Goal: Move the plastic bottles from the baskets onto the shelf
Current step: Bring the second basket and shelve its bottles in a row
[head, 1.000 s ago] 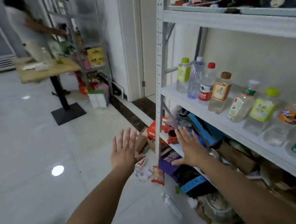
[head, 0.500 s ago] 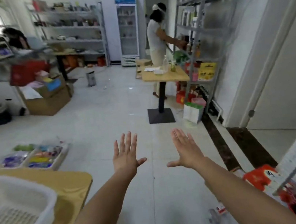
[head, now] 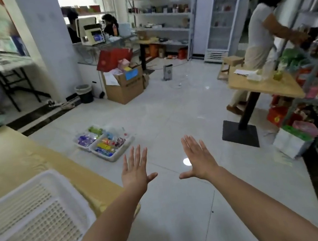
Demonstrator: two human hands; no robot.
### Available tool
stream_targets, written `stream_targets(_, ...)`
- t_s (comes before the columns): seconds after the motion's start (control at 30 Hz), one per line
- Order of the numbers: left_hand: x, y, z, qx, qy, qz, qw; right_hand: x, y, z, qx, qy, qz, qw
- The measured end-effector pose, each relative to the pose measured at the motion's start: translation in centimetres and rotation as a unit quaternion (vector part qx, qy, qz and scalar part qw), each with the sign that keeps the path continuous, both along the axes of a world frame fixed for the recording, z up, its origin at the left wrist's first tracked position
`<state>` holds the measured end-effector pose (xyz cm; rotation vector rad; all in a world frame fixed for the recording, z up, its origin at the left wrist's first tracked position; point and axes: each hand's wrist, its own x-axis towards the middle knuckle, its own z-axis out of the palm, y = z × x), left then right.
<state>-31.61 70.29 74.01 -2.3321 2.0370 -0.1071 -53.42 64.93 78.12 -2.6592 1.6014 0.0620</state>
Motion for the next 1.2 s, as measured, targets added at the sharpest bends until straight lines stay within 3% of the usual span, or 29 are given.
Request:
stream_targets(0.2, 0.9, -8.4, -0.3, -0.015, 0.007, 0.086, 0.996, 1.6, -12.4, -0.3, -0.009, 0.020, 0.089, 0.996)
stream_targets(0.33, 1.4, -13.4, 0.5, -0.077, 0.020, 0.137, 0.987, 2.6, -20.0, 1.1, -0.022, 0.022, 0.134, 0.991)
stream_targets(0.67, 5.8, -21.8, -0.6, 0.005, 0.015, 0.270, 0.963, 8.8, -33.7, 0.1, -0.021, 0.034, 0.227, 0.973)
stream_targets(1.2, 22.6, -42.4, -2.4, 0.020, 0.039, 0.340, 0.939, 26.7, -59.0, -2.0, -0.030, 0.058, 0.280, 0.958)
